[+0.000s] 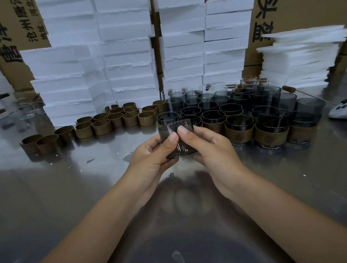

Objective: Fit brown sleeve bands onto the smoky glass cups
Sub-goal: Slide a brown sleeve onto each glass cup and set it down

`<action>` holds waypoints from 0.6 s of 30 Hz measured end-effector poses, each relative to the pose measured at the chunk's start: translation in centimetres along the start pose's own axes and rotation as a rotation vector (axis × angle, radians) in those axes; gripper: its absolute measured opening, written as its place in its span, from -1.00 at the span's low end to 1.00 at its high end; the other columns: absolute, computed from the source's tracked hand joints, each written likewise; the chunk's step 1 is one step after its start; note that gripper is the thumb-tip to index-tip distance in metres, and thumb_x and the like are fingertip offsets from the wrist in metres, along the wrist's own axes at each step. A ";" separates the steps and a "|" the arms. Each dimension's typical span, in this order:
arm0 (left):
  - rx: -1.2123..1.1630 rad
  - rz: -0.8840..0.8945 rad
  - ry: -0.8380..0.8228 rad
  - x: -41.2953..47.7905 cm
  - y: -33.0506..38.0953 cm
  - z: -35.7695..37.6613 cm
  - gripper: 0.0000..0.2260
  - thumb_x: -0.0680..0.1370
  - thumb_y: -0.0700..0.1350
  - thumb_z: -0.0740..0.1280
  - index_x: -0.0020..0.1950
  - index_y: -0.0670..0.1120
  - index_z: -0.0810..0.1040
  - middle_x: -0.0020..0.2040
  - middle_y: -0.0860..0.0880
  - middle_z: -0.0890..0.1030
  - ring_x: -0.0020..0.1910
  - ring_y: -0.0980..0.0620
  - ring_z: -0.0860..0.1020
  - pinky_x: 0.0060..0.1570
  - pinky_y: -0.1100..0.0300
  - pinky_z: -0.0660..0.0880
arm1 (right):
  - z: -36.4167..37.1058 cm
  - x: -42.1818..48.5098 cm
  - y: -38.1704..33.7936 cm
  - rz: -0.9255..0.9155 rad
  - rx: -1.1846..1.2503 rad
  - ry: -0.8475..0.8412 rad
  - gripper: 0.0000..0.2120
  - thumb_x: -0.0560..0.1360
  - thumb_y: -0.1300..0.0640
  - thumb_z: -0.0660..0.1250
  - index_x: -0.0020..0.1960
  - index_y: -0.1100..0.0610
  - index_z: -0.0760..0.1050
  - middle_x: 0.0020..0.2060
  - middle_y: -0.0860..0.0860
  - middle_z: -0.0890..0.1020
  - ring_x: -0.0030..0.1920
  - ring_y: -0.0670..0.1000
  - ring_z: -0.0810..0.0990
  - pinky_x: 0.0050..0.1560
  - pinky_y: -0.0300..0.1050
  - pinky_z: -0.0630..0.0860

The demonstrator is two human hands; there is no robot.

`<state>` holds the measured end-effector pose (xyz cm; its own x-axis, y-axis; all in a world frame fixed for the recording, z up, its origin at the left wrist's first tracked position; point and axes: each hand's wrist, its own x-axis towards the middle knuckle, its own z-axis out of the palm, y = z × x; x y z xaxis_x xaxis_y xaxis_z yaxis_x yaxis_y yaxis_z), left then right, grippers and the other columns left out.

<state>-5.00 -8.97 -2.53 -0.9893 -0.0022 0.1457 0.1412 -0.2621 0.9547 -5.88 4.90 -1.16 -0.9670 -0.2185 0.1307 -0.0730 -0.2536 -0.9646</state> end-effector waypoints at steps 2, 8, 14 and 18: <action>-0.011 0.005 -0.016 -0.1 0.1 0.0 -0.48 0.22 0.16 0.47 0.10 -0.05 0.62 0.00 -0.02 0.70 -0.01 0.12 0.65 -0.10 0.33 0.54 | -0.1 0.0 -0.2 0.046 0.032 0.012 -0.39 0.17 -0.12 0.47 0.17 0.11 0.60 -0.02 -0.04 0.71 -0.04 -0.19 0.66 -0.18 -0.42 0.47; -0.055 -0.007 -0.045 0.0 0.3 -0.3 -0.65 0.28 0.17 0.53 -0.03 0.03 0.71 0.01 -0.03 0.70 -0.04 0.08 0.65 0.02 0.25 0.58 | -0.5 0.3 -0.1 0.110 0.072 -0.031 -0.36 0.14 -0.19 0.43 0.18 0.02 0.60 0.03 -0.08 0.70 0.14 -0.11 0.59 0.14 -0.15 0.38; -0.070 -0.023 -0.123 0.1 0.4 -0.7 -0.49 0.17 0.32 0.53 0.00 0.09 0.70 0.05 -0.01 0.69 0.01 0.06 0.65 0.05 0.22 0.56 | -0.6 0.4 0.0 0.117 0.079 -0.012 -0.45 0.20 -0.14 0.42 0.16 0.00 0.61 0.01 -0.07 0.70 0.03 -0.12 0.63 0.13 -0.14 0.41; -0.099 0.008 -0.174 0.3 0.3 -0.6 -0.50 0.22 0.30 0.52 0.05 0.07 0.69 0.06 0.00 0.68 0.05 0.07 0.64 0.06 0.22 0.55 | -0.3 0.3 0.1 0.078 -0.002 -0.014 -0.34 0.16 -0.28 0.38 0.20 -0.03 0.58 0.08 -0.10 0.67 0.20 -0.06 0.58 0.22 -0.05 0.40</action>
<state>-5.25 -9.66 -2.42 -0.9658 0.1599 0.2043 0.1366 -0.3562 0.9244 -6.24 5.09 -1.29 -0.9663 -0.2509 0.0580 0.0023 -0.2333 -0.9724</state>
